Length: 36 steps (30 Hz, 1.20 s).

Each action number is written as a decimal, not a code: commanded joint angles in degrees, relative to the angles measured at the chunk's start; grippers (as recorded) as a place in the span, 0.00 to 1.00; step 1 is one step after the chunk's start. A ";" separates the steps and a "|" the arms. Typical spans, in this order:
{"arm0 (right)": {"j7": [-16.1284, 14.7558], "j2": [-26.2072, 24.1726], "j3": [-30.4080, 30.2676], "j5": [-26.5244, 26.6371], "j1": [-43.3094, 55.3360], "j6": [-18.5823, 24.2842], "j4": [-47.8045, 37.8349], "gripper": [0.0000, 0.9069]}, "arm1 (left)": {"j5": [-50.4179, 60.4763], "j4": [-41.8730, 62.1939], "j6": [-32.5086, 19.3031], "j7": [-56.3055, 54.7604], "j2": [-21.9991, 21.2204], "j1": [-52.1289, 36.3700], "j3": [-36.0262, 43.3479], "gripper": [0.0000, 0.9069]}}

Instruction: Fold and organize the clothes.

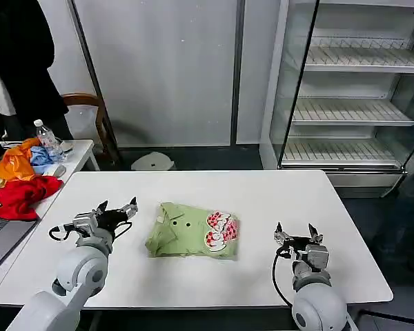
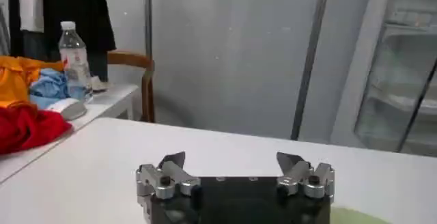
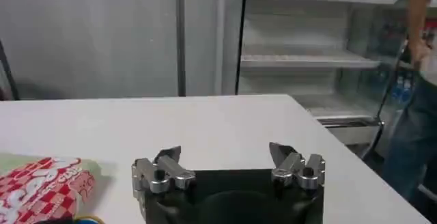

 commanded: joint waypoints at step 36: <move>-0.43 0.38 -0.56 0.12 0.43 -0.06 -0.19 1.00 | 0.28 0.03 -0.07 0.00 -0.06 0.20 0.42 1.00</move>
